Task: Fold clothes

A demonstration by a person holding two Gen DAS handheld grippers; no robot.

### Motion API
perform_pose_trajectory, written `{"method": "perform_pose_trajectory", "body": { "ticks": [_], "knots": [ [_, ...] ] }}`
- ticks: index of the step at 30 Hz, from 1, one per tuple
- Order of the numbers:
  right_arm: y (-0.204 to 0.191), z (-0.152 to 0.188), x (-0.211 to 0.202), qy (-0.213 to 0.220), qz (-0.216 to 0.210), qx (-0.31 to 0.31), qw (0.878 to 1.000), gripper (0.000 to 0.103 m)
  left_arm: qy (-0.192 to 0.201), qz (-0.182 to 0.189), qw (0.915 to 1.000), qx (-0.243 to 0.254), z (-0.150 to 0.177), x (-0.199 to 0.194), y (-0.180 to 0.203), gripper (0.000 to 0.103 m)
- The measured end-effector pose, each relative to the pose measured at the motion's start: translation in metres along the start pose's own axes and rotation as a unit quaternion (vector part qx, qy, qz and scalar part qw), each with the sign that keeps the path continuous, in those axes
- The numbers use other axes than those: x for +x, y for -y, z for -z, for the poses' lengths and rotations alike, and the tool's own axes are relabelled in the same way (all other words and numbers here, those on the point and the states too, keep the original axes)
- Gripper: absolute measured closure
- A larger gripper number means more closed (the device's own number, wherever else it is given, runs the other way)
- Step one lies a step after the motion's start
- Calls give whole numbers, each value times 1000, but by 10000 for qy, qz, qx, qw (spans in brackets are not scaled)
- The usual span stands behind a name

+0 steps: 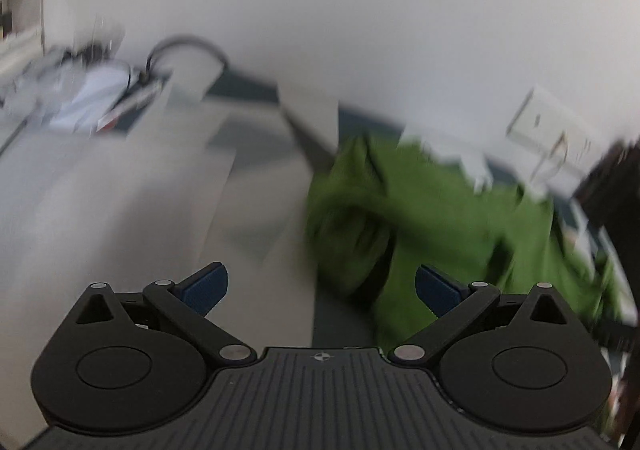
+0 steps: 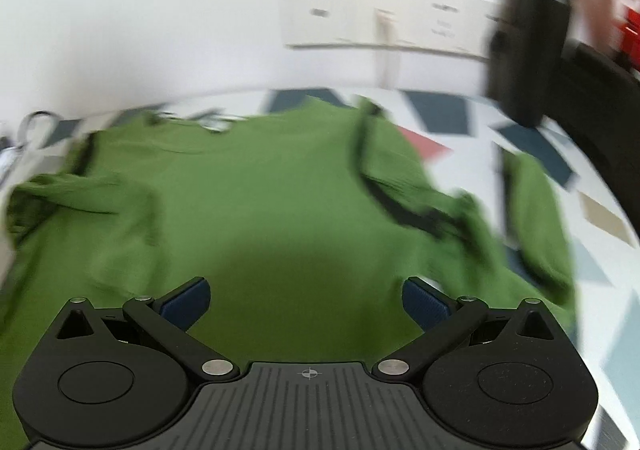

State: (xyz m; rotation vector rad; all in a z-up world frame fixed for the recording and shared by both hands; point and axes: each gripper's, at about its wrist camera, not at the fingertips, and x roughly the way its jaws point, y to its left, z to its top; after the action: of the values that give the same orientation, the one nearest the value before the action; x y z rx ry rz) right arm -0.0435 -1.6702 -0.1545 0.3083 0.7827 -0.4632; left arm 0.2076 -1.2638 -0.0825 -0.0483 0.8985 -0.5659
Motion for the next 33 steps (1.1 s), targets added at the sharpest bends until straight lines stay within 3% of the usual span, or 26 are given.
{"method": "perform_pose_trajectory", "body": {
  "ticks": [4, 9, 12, 13, 14, 15, 16, 17, 18, 21, 24, 25, 28, 33],
  "knots": [
    [-37, -14, 12, -15, -575, -468, 9972, 1, -179, 100, 9995, 252, 13, 17, 18, 1],
    [-70, -31, 31, 30, -772, -888, 9930, 1, -182, -131, 9977, 634, 15, 39, 42, 1],
    [-76, -38, 46, -189, -937, -867, 9916, 11, -227, -275, 9951, 925, 18, 46, 49, 1],
    [-78, -39, 51, -344, -1024, -933, 9898, 23, -234, -319, 9941, 1008, 18, 48, 50, 1],
    [-80, -40, 55, -506, -1079, -1070, 9871, 44, -226, -373, 9932, 1076, 17, 50, 51, 1],
    [-82, -40, 57, -589, -1082, -1227, 9848, 52, -206, -455, 9922, 1142, 17, 51, 51, 2],
    [-81, -41, 56, -534, -1046, -1348, 9839, 62, -188, -547, 9911, 1196, 17, 53, 51, 5],
    [-78, -45, 54, -469, -981, -1418, 9839, 84, -169, -617, 9904, 1221, 16, 54, 49, 5],
    [-72, -53, 52, -375, -817, -1418, 9858, 97, -148, -652, 9905, 1204, 14, 55, 47, 5],
    [-41, -78, 39, 280, -254, -950, 9948, 97, -82, -771, 9895, 1216, 9, 57, 42, 5],
    [-5, -99, 27, 691, 288, -435, 9962, 97, 3, -854, 9872, 1344, 7, 59, 42, 5],
    [6, -100, 27, 613, 409, -344, 9967, 95, 31, -877, 9863, 1395, 7, 59, 42, 4],
    [35, -97, 24, 424, 708, -98, 9965, 73, 97, -939, 9835, 1542, 7, 60, 44, 4],
    [54, -70, 13, 192, 754, 74, 9969, 70, 198, -1078, 9802, 1652, 8, 56, 46, 4]
  ]
}}
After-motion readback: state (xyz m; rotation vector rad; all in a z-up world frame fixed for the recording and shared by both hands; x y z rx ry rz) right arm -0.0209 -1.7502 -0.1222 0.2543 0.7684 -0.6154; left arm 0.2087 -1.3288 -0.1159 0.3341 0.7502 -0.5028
